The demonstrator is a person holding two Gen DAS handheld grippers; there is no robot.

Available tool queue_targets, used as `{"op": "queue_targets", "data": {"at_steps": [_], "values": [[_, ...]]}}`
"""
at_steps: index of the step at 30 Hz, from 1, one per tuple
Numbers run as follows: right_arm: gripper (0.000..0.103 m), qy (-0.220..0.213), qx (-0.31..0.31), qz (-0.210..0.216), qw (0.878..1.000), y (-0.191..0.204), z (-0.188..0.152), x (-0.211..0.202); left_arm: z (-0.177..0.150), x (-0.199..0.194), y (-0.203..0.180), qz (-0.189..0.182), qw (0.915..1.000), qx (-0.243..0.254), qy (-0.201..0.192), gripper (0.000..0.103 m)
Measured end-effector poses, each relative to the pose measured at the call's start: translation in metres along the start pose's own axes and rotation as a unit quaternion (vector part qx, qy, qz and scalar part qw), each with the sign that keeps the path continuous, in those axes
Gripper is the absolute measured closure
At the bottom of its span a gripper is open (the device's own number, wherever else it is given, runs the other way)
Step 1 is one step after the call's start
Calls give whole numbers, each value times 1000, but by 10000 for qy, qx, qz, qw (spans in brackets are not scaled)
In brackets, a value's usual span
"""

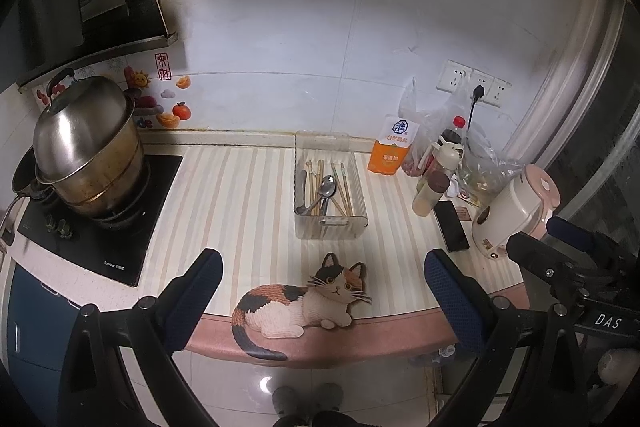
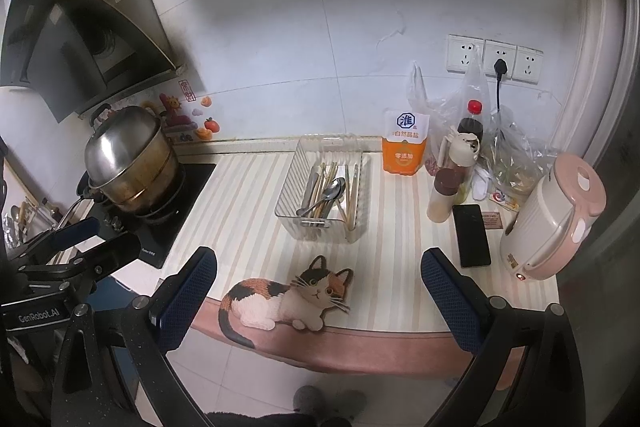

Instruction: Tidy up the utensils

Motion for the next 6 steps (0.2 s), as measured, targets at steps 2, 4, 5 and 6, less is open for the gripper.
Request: {"op": "queue_targets", "data": {"at_steps": [2,4,5,6], "values": [[0,8,-17,20,10000,-1,0,1,0,0,0,-12,10000,7,-13,0],[0,9,-53,29,10000,-4,-1,0,0,-1,-1,-48,10000,7,-48,0],[0,11,-34,33,10000,-2,1,1,0,-2,-1,-72,10000,2,-63,0],[0,9,-30,40,10000,-4,-1,0,0,-1,-1,-82,9999,1,-62,0]]}}
Point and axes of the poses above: each gripper's, at about its wrist camera, not at the fingertips, and x roughly the way its jaws point, y to its left, z to its top, the point moved 8 cm from there along x, roughly the way its jaws point, and after that the axes turned 6 degrees about y, right-handed, at the moved point
